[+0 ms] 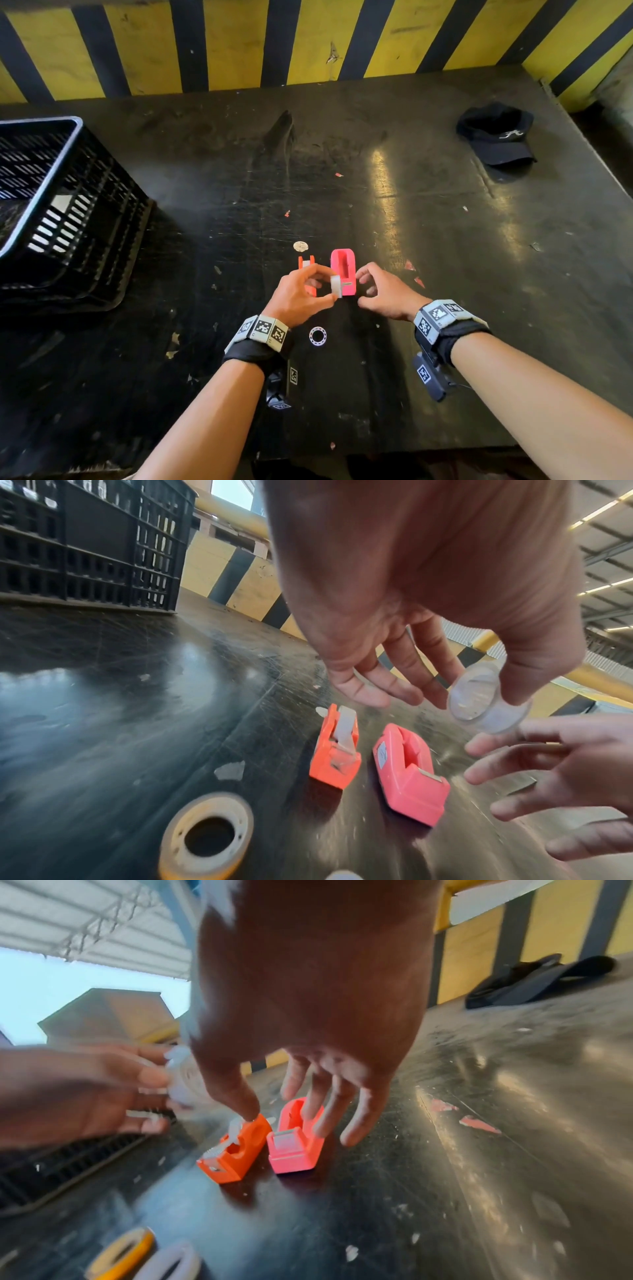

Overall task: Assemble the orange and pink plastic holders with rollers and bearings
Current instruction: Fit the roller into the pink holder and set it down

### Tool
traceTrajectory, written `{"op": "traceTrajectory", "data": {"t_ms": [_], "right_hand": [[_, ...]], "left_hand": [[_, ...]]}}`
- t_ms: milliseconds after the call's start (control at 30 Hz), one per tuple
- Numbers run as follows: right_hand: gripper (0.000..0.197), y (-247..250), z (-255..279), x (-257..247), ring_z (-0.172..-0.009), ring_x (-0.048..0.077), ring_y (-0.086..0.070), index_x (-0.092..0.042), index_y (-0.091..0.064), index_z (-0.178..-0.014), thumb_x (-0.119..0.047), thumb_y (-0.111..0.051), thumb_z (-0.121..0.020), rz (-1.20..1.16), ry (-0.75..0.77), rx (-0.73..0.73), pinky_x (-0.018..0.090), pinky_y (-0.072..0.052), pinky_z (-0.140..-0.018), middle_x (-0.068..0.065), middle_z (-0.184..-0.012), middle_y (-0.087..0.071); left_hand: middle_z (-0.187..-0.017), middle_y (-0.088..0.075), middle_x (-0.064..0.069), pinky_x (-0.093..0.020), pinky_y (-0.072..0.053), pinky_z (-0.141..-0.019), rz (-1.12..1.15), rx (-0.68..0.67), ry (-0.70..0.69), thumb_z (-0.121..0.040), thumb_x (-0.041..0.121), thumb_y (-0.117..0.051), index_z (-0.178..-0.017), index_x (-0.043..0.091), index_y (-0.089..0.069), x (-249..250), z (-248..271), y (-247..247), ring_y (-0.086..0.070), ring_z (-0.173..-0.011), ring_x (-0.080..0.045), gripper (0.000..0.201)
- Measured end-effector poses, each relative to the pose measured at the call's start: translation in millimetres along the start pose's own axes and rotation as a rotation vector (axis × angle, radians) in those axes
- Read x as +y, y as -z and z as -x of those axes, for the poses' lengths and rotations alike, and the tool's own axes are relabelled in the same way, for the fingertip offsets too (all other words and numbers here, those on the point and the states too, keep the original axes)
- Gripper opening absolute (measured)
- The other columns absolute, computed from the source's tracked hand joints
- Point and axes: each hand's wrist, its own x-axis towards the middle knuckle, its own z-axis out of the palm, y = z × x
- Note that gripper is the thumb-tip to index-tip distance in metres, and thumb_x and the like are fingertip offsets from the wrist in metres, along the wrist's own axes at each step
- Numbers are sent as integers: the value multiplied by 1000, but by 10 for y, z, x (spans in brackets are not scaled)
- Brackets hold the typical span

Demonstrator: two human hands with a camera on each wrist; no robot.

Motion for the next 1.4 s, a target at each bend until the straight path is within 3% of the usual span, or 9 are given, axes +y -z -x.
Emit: {"op": "traceTrajectory", "data": {"t_ms": [67, 267, 500, 667, 833, 967, 1200, 1300, 1400], "right_hand": [[84, 36, -179, 27, -129, 28, -52, -25, -35, -148, -22, -81, -78, 131, -8, -6, 45, -49, -104, 7, -151, -40], [130, -61, -675, 123, -144, 42, -34, -32, -4, -160, -25, -92, -64, 330, 28, 44, 57, -39, -113, -5, -167, -9], [123, -134, -764, 170, -142, 34, -37, -35, -13, -156, -34, -93, -62, 349, 65, 67, 60, -40, -108, -2, -162, -31], [123, -88, -497, 121, -135, 30, -42, -36, -18, -152, -44, -89, -52, 208, 234, 126, 50, -43, -109, 0, -152, -34], [123, 3, -264, 18, -135, 21, -43, -23, -23, -156, -34, -94, -56, 112, 316, 197, 31, -38, -110, 2, -149, -35], [122, 61, -105, -122, -128, 20, -49, -23, -25, -155, -30, -95, -55, 107, 326, 209, 33, -45, -103, 1, -147, -34], [118, 34, 48, -216, -124, 9, -42, -17, -32, -153, -28, -98, -56, 40, 343, 208, 22, -36, -104, -2, -140, -36], [118, 26, 89, -254, -125, 6, -42, -16, -34, -151, -27, -99, -53, 19, 365, 210, 24, -38, -108, -5, -140, -38], [114, 51, 176, -305, -121, 8, -49, -26, -33, -147, -25, -99, -53, -34, 371, 219, 15, -40, -96, -7, -140, -45]], "left_hand": [[-97, -67, 24, -1, -44, -78, -37, 27, -5, -78, 21, -83, -117, 26, -72, 21, -104, 54, -63, -91, 15, 40], [-96, -71, 18, -8, -45, -77, -144, 33, -19, -79, 23, -82, -117, 28, -72, 36, -323, 141, -70, -94, -9, 40], [-92, -63, 25, 2, -40, -73, -195, 6, -6, -83, 20, -81, -121, 26, -70, 39, -358, 158, -66, -89, -8, 40], [-101, -62, 23, -33, -50, -99, -203, 11, -86, -81, 30, -83, -122, 31, -69, 139, -369, 179, -61, -108, -11, 44], [-119, -70, 12, -40, -51, -103, -221, 57, -209, -76, 39, -83, -118, 32, -72, 245, -440, 157, -61, -117, -9, 44], [-135, -59, 11, -48, -45, -109, -325, 43, -140, -75, 51, -78, -123, 42, -66, 276, -388, 174, -49, -130, -19, 51], [-135, -57, 6, -43, -48, -109, -336, 15, -87, -74, 45, -82, -125, 37, -67, 413, -214, 220, -51, -127, -19, 54], [-122, -63, 7, -37, -58, -96, -230, 11, -57, -70, 37, -86, -120, 34, -61, 475, -158, 246, -66, -110, -13, 56], [-119, -66, 7, -21, -58, -80, -151, -10, -30, -72, 26, -89, -118, 28, -54, 543, -121, 322, -70, -102, -9, 58]]}}
